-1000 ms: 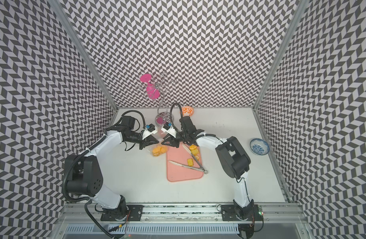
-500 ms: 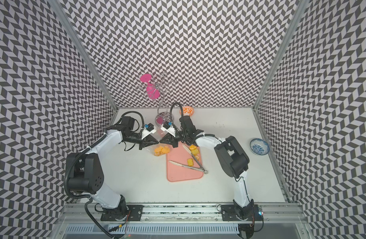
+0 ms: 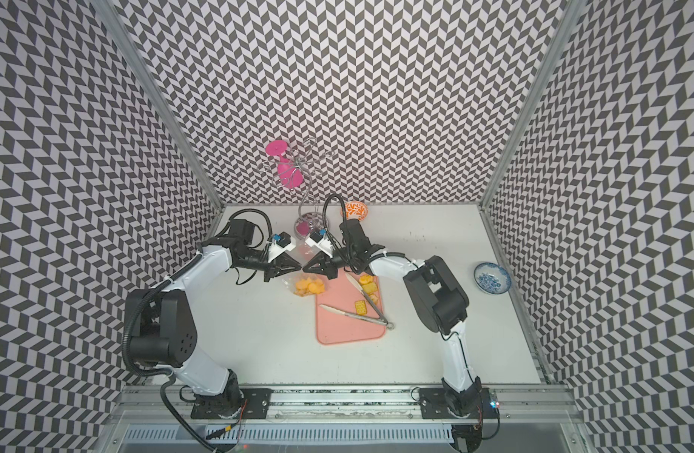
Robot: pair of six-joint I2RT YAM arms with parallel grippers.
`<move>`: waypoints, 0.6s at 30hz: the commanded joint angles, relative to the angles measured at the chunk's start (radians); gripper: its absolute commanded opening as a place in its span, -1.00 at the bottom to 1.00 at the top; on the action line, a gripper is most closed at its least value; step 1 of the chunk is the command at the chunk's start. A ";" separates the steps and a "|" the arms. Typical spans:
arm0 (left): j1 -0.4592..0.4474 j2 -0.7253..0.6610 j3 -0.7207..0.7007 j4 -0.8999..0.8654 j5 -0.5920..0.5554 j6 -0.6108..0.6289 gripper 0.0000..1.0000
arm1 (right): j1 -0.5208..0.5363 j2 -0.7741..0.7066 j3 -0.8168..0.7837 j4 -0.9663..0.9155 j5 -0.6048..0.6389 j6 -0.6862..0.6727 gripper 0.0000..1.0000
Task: Put the cookies into a resealable bag to prevent moisture
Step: Close the ziploc bag at the center of the board.
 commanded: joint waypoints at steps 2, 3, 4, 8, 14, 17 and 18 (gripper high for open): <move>-0.002 0.022 0.033 -0.024 0.017 0.029 -0.68 | -0.007 0.011 0.025 0.040 -0.035 0.037 -1.00; -0.003 0.024 0.034 -0.026 0.023 0.027 -0.64 | -0.008 0.014 0.029 0.034 -0.034 0.034 -1.00; -0.003 0.029 0.033 -0.027 0.026 0.026 -0.61 | -0.010 0.016 0.033 0.032 -0.036 0.037 -1.00; -0.013 0.059 0.043 -0.045 0.008 0.031 -0.63 | -0.015 0.016 0.035 0.042 -0.039 0.050 -1.00; -0.011 0.073 0.077 -0.090 0.009 0.055 -1.00 | -0.026 0.019 0.032 0.023 -0.027 0.042 -1.00; -0.009 0.071 0.070 -0.097 0.010 0.054 -1.00 | -0.033 0.018 0.035 0.023 -0.024 0.042 -1.00; -0.009 0.070 0.066 -0.090 0.005 0.043 -1.00 | -0.036 0.019 0.035 0.022 -0.028 0.042 -1.00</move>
